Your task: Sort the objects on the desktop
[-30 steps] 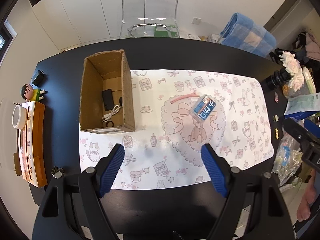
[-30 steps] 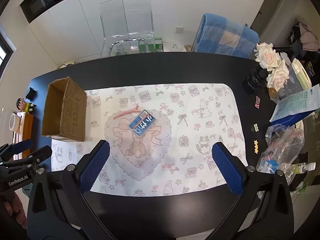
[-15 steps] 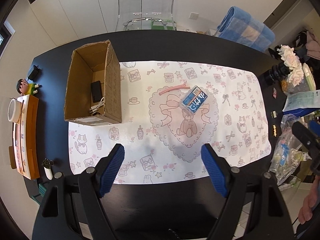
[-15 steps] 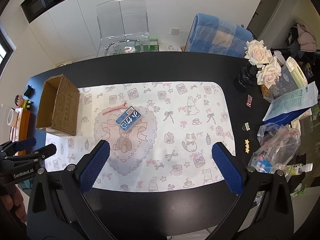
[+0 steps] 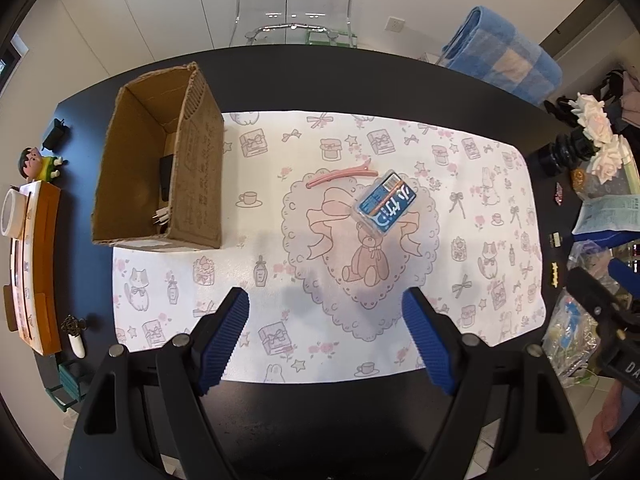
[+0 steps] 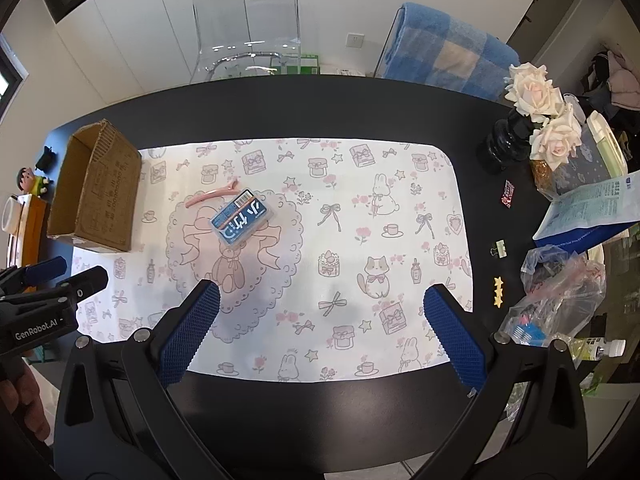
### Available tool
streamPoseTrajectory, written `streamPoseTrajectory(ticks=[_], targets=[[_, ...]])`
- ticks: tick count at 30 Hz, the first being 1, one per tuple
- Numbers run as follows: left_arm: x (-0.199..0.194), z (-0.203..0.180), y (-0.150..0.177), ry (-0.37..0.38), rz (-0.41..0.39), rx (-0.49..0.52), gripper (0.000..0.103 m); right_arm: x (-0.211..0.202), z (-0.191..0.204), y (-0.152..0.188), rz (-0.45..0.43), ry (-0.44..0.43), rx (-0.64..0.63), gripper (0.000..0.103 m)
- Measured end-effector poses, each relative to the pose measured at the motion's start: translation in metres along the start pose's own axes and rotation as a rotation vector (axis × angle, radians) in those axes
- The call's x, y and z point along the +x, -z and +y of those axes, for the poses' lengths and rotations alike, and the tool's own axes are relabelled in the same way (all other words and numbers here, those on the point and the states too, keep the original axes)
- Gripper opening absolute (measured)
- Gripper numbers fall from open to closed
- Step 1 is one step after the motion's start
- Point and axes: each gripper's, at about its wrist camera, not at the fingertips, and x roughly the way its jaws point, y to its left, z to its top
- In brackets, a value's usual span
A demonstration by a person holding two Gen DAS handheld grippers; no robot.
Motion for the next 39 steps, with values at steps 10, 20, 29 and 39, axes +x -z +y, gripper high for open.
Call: streamPoseTrajectory(ticks=[10,20,29,39], targets=[[0.043,-0.005,-0.034,-0.021,0.036,0.028,0.078,0.047,0.003,-0.019,0.053,-0.101,0.055,0.102],[0.099,-0.003,-0.075,-0.028,0.093,0.075,0.078,0.095,0.019,-0.039,0.112,-0.105,0.036,0.102],[0.149,-0.002,-0.099,-0.014,0.154,0.130,0.078,0.133,0.026,-0.047,0.166,-0.103,0.060,0.102],[0.182,-0.006,-0.104,-0.065,0.154,0.176,0.077,0.160,0.031,-0.057,0.202,-0.108,0.079,0.102]])
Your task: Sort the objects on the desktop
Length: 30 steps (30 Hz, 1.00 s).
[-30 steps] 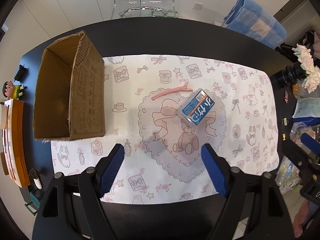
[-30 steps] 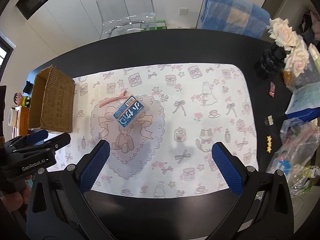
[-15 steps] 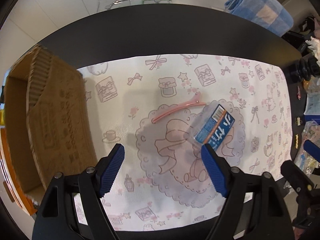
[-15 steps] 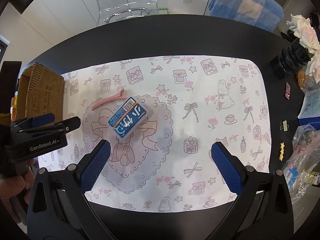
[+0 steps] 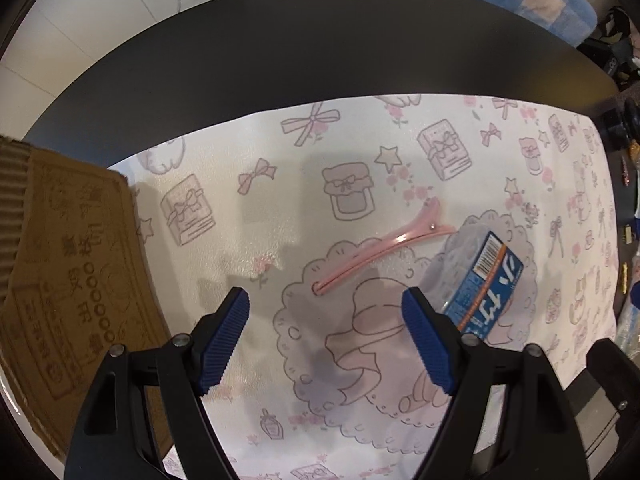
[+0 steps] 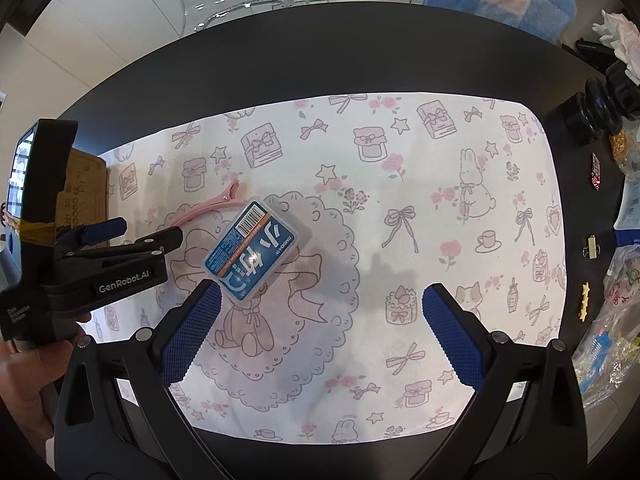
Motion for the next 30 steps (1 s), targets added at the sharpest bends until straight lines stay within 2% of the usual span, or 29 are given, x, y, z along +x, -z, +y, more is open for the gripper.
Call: streamPoseTrajectory(ticks=[2,6,10,13,19,21,25,29,30], targets=[[0.006,0.000,-0.001,0.005,0.010,0.000,0.067,0.004,0.001,-0.002,0.007,0.000,0.000,0.102],[0.014,0.000,-0.003,0.010,0.021,-0.004,0.062,0.012,0.003,-0.005,0.017,-0.009,0.011,0.102],[0.018,0.004,-0.003,0.009,0.023,-0.014,0.061,0.022,0.007,-0.009,0.028,-0.016,0.020,0.102],[0.021,0.008,-0.003,0.009,0.028,-0.028,0.048,0.029,0.010,-0.011,0.034,-0.017,0.019,0.102],[0.023,0.006,-0.002,0.000,0.027,-0.024,0.045,0.036,0.013,-0.016,0.041,-0.014,0.012,0.102],[0.023,0.005,0.000,-0.024,0.021,-0.020,0.039,0.037,0.014,-0.017,0.043,-0.010,0.008,0.102],[0.022,0.011,0.005,-0.048,0.002,-0.042,0.018,0.039,0.013,-0.018,0.044,-0.010,0.009,0.102],[0.023,0.019,0.005,-0.044,0.008,-0.080,0.000,0.043,0.014,-0.019,0.048,-0.009,0.013,0.102],[0.023,0.021,0.006,-0.045,0.009,-0.090,0.000,0.044,0.015,-0.019,0.050,-0.009,0.013,0.102]])
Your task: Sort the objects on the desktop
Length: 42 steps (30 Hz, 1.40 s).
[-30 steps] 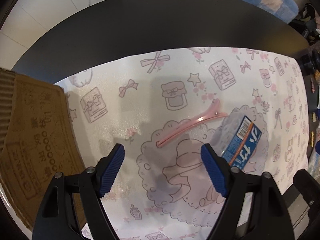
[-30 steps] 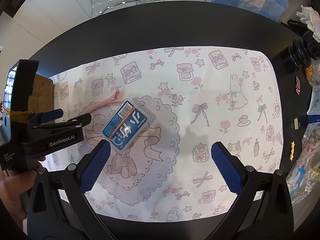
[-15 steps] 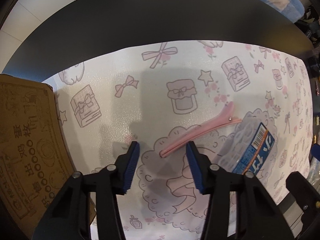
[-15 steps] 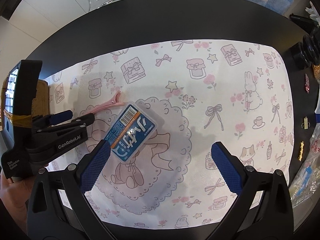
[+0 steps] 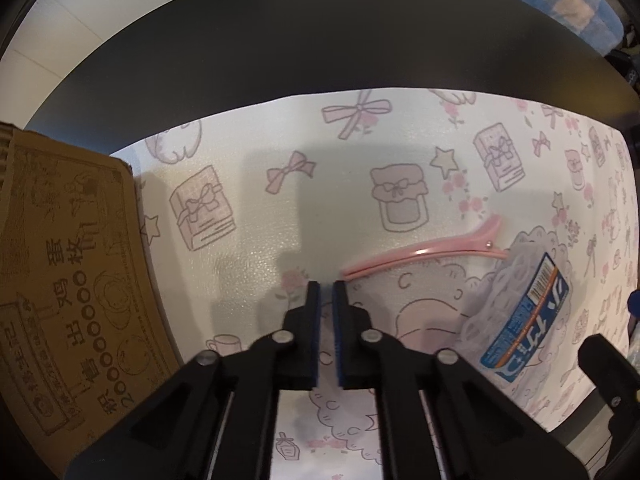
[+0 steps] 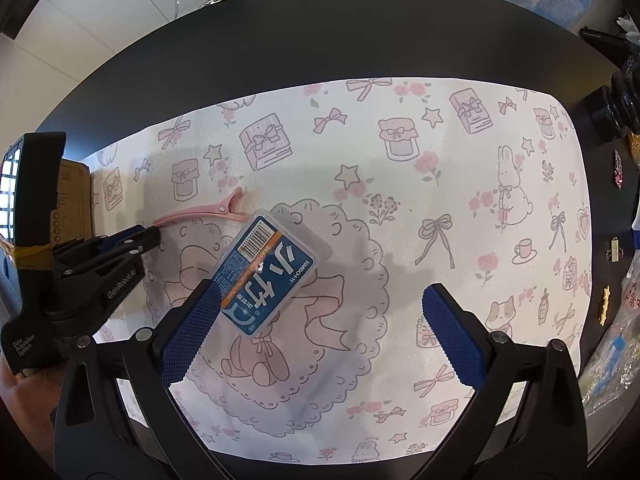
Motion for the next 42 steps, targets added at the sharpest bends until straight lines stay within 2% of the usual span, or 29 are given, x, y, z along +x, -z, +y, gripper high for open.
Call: streamPoseTrajectory(ticks=[6,11,15,18,22,25,27,29,31,36,39,42], targets=[[0.002,0.015,0.008,-0.016,0.003,-0.062,0.000,0.005,0.005,-0.001,0.014,-0.007,-0.018,0.102],[-0.002,0.032,0.022,0.002,-0.007,-0.121,0.000,0.013,0.016,0.001,0.023,-0.012,-0.025,0.102],[-0.007,0.021,0.023,0.028,-0.051,-0.012,0.000,0.018,0.024,0.002,0.034,-0.022,-0.021,0.102],[-0.007,0.006,0.017,0.038,-0.057,0.072,0.001,0.019,0.029,0.002,0.035,-0.017,-0.031,0.102],[-0.007,-0.011,0.006,0.076,-0.051,0.130,0.002,0.016,0.026,0.002,0.031,-0.012,-0.024,0.102],[-0.004,-0.023,-0.003,0.096,-0.045,0.161,0.010,0.014,0.020,0.001,0.030,-0.006,-0.010,0.102],[-0.002,-0.031,-0.007,0.102,-0.043,0.193,0.020,0.013,0.014,0.000,0.029,-0.001,-0.001,0.102],[-0.001,-0.039,-0.010,0.099,-0.043,0.231,0.036,0.012,0.009,-0.002,0.026,0.004,0.007,0.102],[0.003,-0.047,-0.013,0.088,-0.038,0.272,0.042,0.011,0.003,-0.003,0.024,0.010,0.016,0.102],[0.015,-0.060,-0.018,0.075,-0.029,0.323,0.046,0.011,-0.005,-0.006,0.027,0.013,0.024,0.102],[0.020,-0.070,-0.020,0.056,-0.036,0.362,0.052,0.011,-0.005,-0.008,0.027,0.013,0.023,0.102],[0.022,-0.075,-0.019,0.045,-0.051,0.374,0.052,0.011,-0.005,-0.009,0.028,0.013,0.022,0.101]])
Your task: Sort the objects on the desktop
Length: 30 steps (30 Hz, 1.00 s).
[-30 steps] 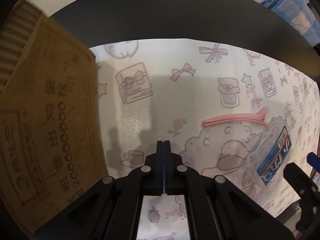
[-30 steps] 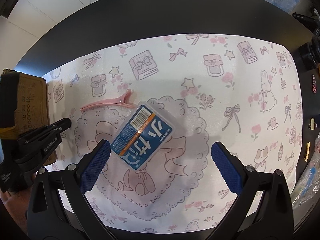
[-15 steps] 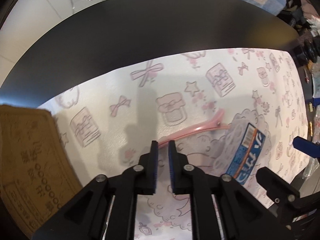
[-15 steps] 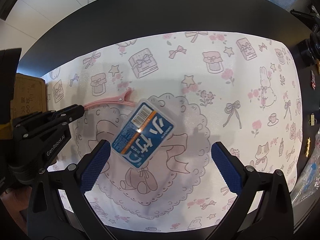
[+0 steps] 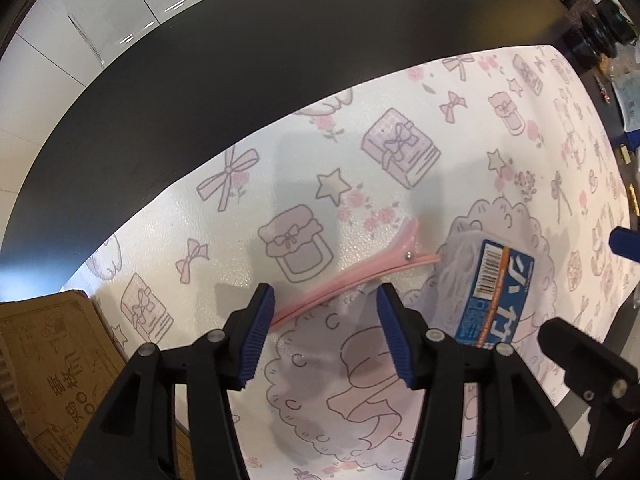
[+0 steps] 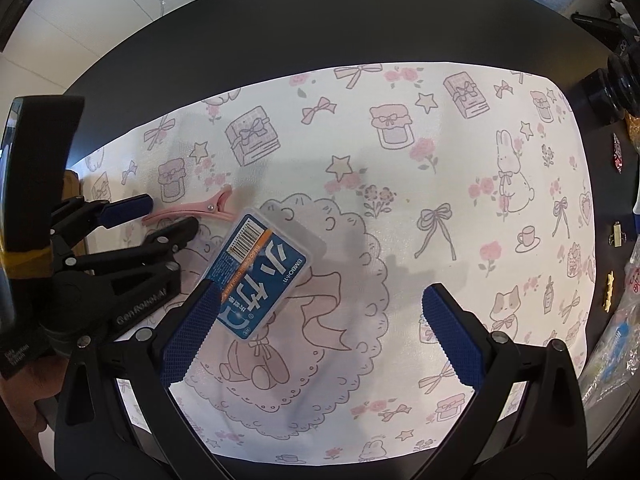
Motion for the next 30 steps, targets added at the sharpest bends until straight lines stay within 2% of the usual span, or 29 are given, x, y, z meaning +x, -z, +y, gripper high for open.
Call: streamPoseTrajectory(ticks=[1,3,5,6,8,13,23,26,28,30], targets=[[0.000,-0.001,0.001,-0.007,-0.008,-0.003,0.051,0.000,0.000,-0.001,0.001,0.002,0.002,0.101],[0.002,-0.003,0.000,-0.034,-0.027,-0.003,0.038,0.001,-0.001,-0.002,0.004,-0.001,0.004,0.101],[0.003,-0.001,-0.003,-0.028,-0.033,-0.023,0.009,0.001,-0.001,-0.002,0.004,-0.001,0.005,0.101],[0.007,0.006,-0.002,-0.012,-0.030,-0.047,0.007,0.001,-0.001,-0.003,0.004,0.000,0.006,0.101],[0.017,0.025,0.002,0.032,-0.024,-0.102,0.007,0.001,0.001,-0.004,0.005,-0.001,0.004,0.101],[0.022,0.041,0.010,0.096,-0.005,-0.212,0.006,0.001,0.006,-0.006,0.006,-0.004,0.003,0.101],[0.037,0.051,0.039,0.082,0.030,-0.342,0.006,0.010,0.032,-0.014,0.020,-0.024,-0.011,0.101],[0.047,0.059,0.058,0.077,0.038,-0.381,0.006,0.018,0.040,-0.018,0.031,-0.018,-0.008,0.101],[0.072,0.074,0.086,0.074,0.035,-0.406,0.006,0.025,0.046,-0.020,0.038,-0.003,-0.010,0.101],[0.077,0.082,0.091,0.077,0.026,-0.423,0.006,0.031,0.050,-0.021,0.050,0.008,-0.005,0.101]])
